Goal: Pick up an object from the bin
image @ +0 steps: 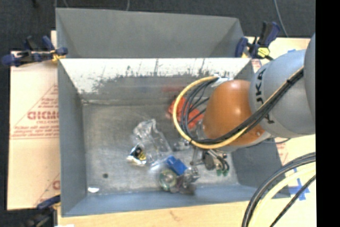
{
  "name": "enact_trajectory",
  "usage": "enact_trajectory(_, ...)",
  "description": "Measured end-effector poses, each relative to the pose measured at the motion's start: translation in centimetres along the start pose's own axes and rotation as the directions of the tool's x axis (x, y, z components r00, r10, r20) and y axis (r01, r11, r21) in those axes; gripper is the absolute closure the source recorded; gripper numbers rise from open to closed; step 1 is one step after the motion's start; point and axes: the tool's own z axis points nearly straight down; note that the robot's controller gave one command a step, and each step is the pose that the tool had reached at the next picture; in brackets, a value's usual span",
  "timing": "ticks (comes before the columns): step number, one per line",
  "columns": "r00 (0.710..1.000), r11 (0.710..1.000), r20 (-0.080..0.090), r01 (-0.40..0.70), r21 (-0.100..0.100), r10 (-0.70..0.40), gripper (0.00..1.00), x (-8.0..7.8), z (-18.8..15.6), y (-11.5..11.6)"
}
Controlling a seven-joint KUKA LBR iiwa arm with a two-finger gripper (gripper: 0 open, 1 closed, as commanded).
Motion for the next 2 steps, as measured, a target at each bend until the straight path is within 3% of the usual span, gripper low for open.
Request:
enact_trajectory(1, 1.000, 1.000, -0.010, -0.001, 0.001, 0.001, 1.00, 0.23, -0.01, -0.31)
enact_trajectory(2, 1.000, 1.000, -0.014, 0.001, 0.001, -0.001, 0.00, 0.34, 0.10, -0.29)
